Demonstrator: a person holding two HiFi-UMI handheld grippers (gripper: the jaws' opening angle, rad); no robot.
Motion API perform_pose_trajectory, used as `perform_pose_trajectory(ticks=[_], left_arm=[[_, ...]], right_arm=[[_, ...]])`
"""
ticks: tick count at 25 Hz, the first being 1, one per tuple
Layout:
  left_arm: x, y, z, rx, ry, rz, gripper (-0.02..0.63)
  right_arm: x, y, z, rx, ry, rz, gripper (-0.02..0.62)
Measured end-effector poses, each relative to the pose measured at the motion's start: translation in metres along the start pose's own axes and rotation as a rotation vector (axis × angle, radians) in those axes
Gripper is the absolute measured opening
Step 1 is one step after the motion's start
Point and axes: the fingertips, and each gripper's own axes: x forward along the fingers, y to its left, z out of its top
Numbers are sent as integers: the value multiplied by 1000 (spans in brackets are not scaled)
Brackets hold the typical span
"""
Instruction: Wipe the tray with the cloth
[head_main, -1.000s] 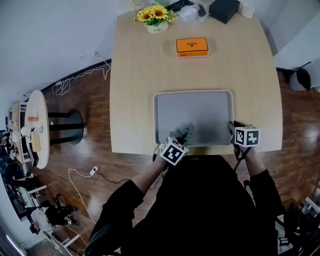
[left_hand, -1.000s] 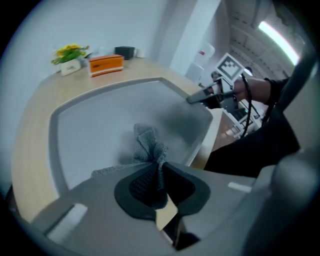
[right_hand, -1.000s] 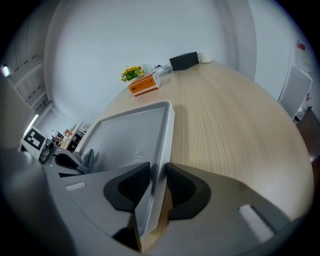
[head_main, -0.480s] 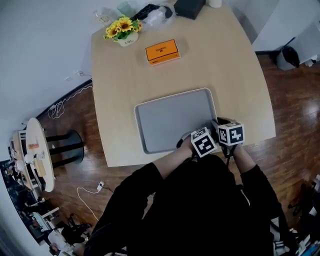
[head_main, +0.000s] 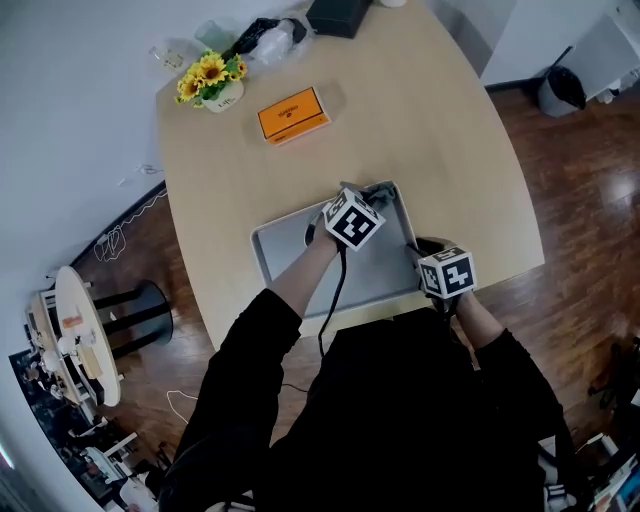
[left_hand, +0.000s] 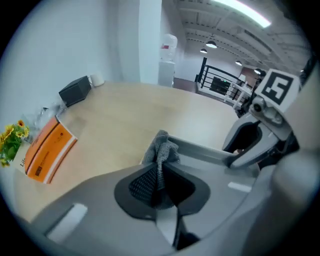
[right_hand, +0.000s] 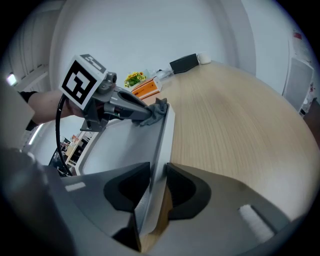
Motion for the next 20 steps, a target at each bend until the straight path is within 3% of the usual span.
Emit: perform_pose_trajectory(ticks=[6,11,17,20], left_arm=[[1,-11,4,-48,-56,24,8],[-12,-83,-20,25,-15,-126,8],[-35,-180,-85,141,21,-288,8],[-43,-191,-105,111,-18,-317,3]], right_arm=[[-2,-3,-2,9,18,16,110],[-4,-3,-2,4,16,7,109],[-3,-4,-2,13,18,-9,110],[-2,-5,-2,24,15,-23,110]])
